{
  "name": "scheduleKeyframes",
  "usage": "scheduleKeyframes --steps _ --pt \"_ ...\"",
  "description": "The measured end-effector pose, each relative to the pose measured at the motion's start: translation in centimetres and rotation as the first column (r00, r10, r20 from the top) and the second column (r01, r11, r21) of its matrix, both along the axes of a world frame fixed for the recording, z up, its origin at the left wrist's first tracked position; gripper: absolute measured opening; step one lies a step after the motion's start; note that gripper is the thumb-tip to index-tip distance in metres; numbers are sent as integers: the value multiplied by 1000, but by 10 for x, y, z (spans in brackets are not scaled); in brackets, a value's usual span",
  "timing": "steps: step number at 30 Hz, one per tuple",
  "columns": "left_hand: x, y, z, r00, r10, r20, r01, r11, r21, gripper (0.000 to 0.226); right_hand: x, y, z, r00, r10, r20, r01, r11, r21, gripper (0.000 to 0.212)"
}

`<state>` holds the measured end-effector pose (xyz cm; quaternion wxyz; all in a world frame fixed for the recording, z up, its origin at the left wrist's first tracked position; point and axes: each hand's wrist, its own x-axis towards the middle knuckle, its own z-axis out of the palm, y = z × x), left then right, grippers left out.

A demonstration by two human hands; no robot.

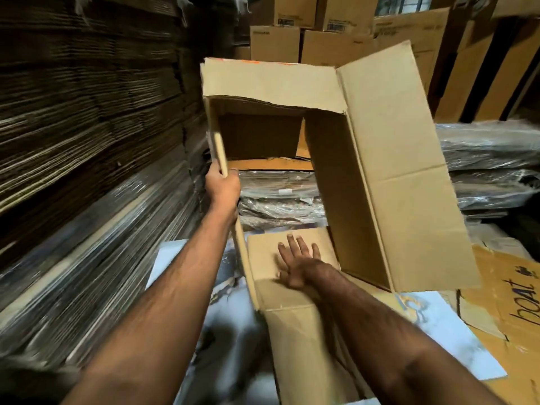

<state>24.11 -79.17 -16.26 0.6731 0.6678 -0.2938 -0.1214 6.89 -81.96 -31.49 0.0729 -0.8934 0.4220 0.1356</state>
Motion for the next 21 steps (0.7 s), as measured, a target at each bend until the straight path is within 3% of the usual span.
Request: scheduleKeyframes --steps 5,8,9,12,14,16,18,21 --pt "-9 11 24 997 58 -52 -64 991 -116 18 5 -17 -15 996 -54 -75 56 998 21 73" --pt "-5 12 31 996 2 -91 -23 975 -222 22 8 -33 -19 984 -146 -103 160 976 148 70" --pt "-3 13 35 995 56 -83 -73 971 -227 25 10 -36 -21 982 -159 -104 177 965 196 71" --pt "2 10 42 988 132 -81 -146 967 -208 33 19 -39 -18 995 -52 -84 69 974 216 76" --pt "6 7 44 974 149 -169 -168 981 -102 31 20 -40 2 997 72 41 -76 990 116 79" --pt "10 8 38 960 200 -194 -207 978 -16 29 14 -39 33 956 212 203 -197 976 -91 66" --pt "15 9 34 946 169 -277 -185 982 -35 33 9 -40 60 880 367 302 -212 871 -442 54" --pt "25 13 26 902 149 -406 -155 988 18 41 4 -33 97 834 436 338 -21 638 -770 70"
